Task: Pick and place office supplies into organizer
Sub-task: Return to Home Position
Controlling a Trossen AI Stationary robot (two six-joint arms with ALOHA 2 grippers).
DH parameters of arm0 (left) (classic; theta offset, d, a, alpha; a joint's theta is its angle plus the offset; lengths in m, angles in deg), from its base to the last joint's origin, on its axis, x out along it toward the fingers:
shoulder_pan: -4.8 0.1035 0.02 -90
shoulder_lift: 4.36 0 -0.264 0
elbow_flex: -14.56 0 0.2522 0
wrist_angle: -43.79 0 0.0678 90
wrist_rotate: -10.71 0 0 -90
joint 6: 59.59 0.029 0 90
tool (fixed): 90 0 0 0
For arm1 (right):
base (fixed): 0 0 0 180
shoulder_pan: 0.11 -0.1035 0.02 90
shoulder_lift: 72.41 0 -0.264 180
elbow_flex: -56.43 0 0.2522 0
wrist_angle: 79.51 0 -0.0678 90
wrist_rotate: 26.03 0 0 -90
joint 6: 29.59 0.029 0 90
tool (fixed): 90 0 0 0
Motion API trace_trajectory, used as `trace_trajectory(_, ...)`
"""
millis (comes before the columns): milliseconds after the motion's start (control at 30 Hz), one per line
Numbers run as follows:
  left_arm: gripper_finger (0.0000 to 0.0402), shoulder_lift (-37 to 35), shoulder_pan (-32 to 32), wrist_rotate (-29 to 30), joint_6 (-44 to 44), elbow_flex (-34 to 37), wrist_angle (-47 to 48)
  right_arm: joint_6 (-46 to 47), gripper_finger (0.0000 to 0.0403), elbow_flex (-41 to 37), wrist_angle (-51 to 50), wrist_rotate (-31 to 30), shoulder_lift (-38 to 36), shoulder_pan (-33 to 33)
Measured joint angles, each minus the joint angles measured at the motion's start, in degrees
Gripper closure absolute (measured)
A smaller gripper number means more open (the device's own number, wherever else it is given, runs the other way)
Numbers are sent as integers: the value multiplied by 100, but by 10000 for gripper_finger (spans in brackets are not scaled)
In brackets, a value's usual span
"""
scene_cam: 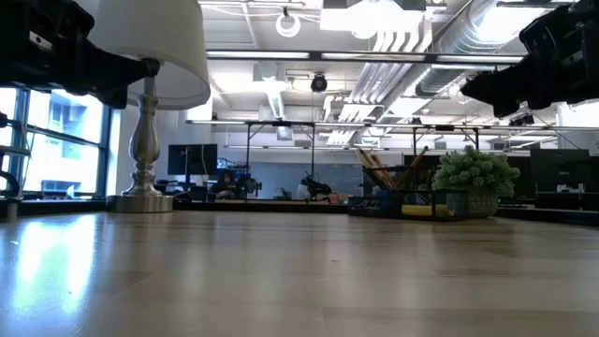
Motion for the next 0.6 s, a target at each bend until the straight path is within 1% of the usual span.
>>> trace_trajectory(67,395,2,0,0,85,0,2,-79,338,0,44,0,0,0)
trace_trajectory(167,383,2,0,2,157,0,2,-128,385,0,-24,20,0,0)
trace_trajectory(200,383,2,0,-2,175,0,0,-140,394,0,-51,63,0,0)
trace_trajectory(233,385,2,0,-11,178,0,0,-157,396,0,-62,127,0,0)
trace_trajectory(367,399,2,0,-114,175,0,7,-155,382,0,-64,179,0,0)
trace_trajectory(533,387,2,0,-160,149,0,13,-306,400,0,-174,285,0,0)
trace_trajectory(600,389,2,0,-161,84,0,15,-372,396,0,-191,378,0,0)
